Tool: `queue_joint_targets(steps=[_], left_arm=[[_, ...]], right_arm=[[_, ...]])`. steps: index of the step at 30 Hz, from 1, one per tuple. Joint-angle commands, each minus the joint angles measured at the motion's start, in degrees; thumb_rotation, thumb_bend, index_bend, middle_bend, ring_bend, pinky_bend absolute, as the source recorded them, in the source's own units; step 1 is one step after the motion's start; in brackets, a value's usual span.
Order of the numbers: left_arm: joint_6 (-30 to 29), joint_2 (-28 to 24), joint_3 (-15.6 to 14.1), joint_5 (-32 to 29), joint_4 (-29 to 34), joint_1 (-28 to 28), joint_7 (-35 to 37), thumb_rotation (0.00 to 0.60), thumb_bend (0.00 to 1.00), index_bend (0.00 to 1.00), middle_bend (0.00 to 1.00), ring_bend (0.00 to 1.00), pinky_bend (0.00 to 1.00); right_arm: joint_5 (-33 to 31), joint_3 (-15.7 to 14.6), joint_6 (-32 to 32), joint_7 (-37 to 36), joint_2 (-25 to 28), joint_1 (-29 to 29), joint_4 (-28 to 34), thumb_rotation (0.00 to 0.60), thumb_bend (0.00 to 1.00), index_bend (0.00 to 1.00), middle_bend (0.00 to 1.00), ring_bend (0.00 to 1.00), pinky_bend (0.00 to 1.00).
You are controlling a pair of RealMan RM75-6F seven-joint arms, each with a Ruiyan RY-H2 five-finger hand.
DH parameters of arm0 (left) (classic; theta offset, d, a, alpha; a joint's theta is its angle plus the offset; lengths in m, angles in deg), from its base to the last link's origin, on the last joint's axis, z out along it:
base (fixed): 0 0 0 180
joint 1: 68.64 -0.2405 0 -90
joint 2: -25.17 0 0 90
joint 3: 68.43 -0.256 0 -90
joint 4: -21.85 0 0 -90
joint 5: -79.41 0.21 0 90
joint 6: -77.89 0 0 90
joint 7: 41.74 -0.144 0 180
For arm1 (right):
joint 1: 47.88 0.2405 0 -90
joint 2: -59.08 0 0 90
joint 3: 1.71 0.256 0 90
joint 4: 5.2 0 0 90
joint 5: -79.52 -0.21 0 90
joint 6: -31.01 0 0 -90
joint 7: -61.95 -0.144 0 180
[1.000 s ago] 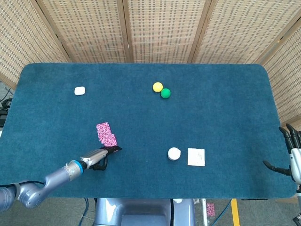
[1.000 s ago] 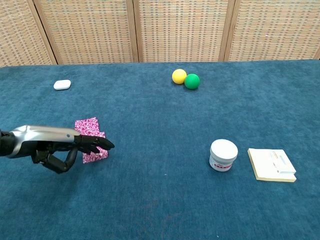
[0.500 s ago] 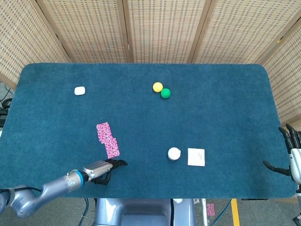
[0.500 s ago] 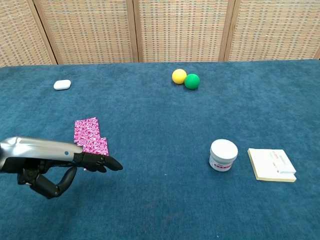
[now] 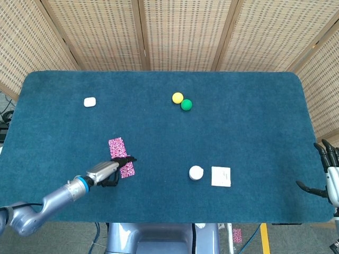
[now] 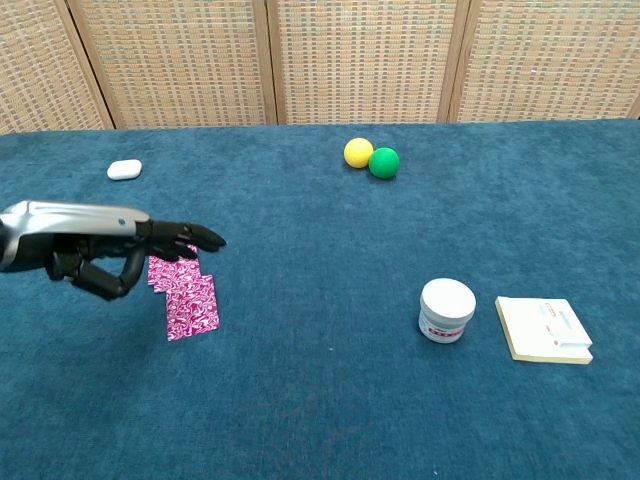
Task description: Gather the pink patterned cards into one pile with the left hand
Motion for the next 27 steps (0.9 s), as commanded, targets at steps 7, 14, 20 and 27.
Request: queue_joint_targets(steps=[7, 14, 20, 27], left_arm=[[0.56, 4.72, 1.87, -4.39, -8.62, 0.5, 1.45, 0.6, 1.0, 0.0, 0.0, 0.0, 0.0], [2.13, 7.44, 2.61, -5.69, -11.6, 1.32, 2.45, 0.6, 1.0, 0.0, 0.0, 0.0, 0.0], [3.22, 8.88, 2.56, -6.25, -12.94, 1.72, 2.34, 0.6, 1.0, 0.0, 0.0, 0.0, 0.0], [4.87, 9.42, 2.4, -7.42, -14.06, 1.81, 2.68, 0.6, 1.0, 0.0, 0.0, 0.0, 0.0]], right_arm=[[-0.03, -0.12, -0.4, 0.71, -0.27, 0.22, -0.01, 0.6, 0.0, 0.0, 0.0, 0.0, 0.0], [-0.31, -0.08, -0.64, 0.94, -0.37, 0.31, -0.07, 0.6, 0.0, 0.0, 0.0, 0.0, 0.0], [-0.4, -0.04, -0.75, 0.71, -0.33, 0.35, -0.12, 0.6, 0.0, 0.0, 0.0, 0.0, 0.0], [-0.35, -0.1, -0.88, 0.52, -0.31, 0.39, -0.15, 0.6, 0.0, 0.0, 0.0, 0.0, 0.0]])
